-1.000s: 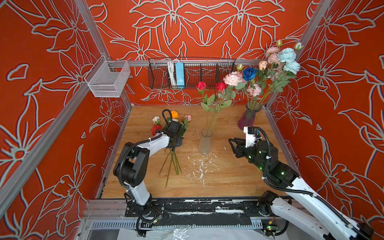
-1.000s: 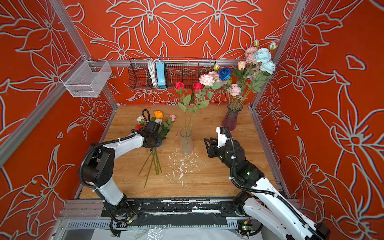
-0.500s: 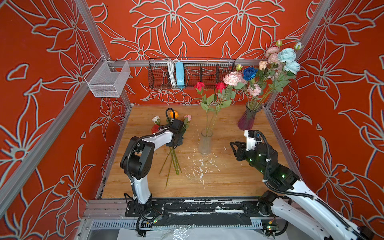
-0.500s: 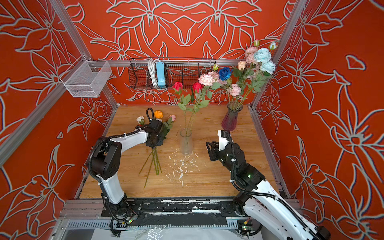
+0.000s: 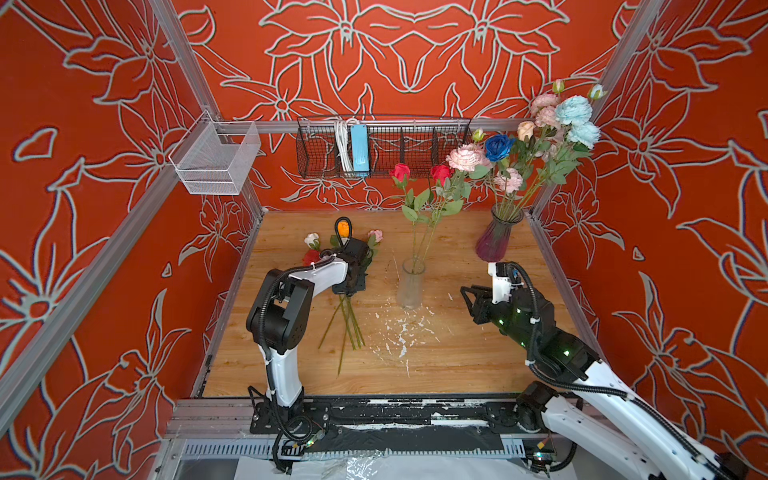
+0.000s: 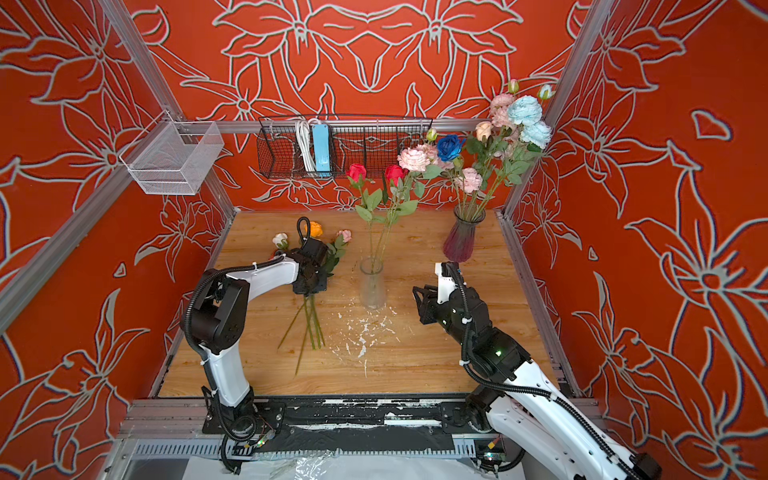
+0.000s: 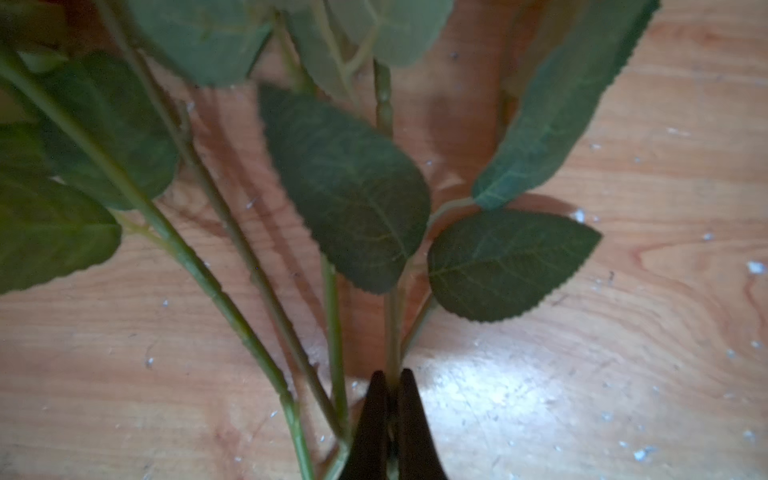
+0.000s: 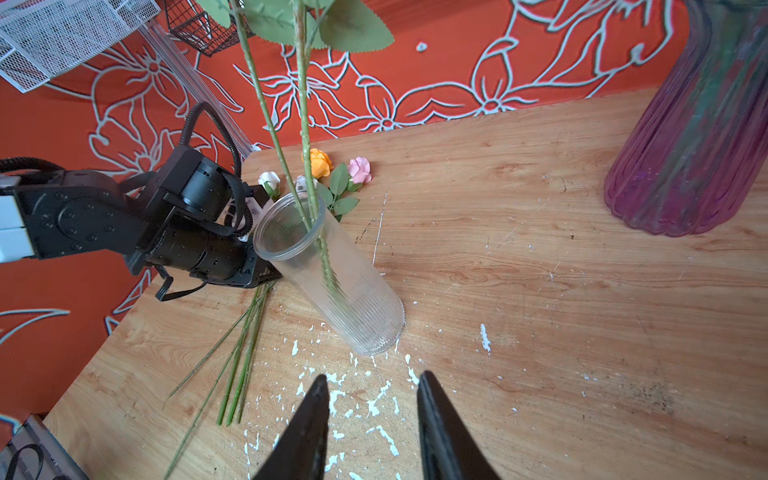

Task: Arrange the flowers into the vase
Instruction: 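Close the left gripper on a white rose stem in the loose bunch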

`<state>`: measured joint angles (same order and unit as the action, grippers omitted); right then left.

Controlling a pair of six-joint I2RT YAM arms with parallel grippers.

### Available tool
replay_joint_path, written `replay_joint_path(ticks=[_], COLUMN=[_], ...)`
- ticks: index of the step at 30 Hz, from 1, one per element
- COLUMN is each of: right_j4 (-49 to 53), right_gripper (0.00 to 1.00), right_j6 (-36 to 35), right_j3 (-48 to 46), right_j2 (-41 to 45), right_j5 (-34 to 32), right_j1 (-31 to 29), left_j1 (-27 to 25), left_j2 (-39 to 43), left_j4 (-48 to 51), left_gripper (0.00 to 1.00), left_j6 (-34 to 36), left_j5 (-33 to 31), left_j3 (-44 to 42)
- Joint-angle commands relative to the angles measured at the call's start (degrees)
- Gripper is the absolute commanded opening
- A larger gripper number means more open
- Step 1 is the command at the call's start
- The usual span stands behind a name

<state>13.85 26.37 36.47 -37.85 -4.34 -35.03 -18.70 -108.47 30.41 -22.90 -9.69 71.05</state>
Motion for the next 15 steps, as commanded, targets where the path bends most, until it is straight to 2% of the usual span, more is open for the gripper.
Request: replay_joint_path(ticks=[1,8,12,15], right_j4=[0.8,1.6,2.9,3.1], right_gripper=[0.37,0.37,0.37,0.37], right_j6=[0.4,0.5,0.0,-0.3], right_j3=[0.4,0.1,0.9,0.7], right_j2=[1.9,3.8,4.3,5.4], right_j5=[-1.6,-2.1,-2.3,-2.8], right_j1=[-0.1,-0.1,-0.1,-0.1], left_j1=[0.2,-0.5,-0.5,-0.5], left_j2=[3.9,14.6,22.6,31.6], left_j4=[2.5,5.0,5.3,3.5], left_gripper=[0.00,0.00,0.00,0.00], left_j6=[-0.3,-1.6,-2.7,-2.9], left_j5=[2.1,6.9,11.2,14.9], left_j3=[1.6,2.0,-1.5,-5.7])
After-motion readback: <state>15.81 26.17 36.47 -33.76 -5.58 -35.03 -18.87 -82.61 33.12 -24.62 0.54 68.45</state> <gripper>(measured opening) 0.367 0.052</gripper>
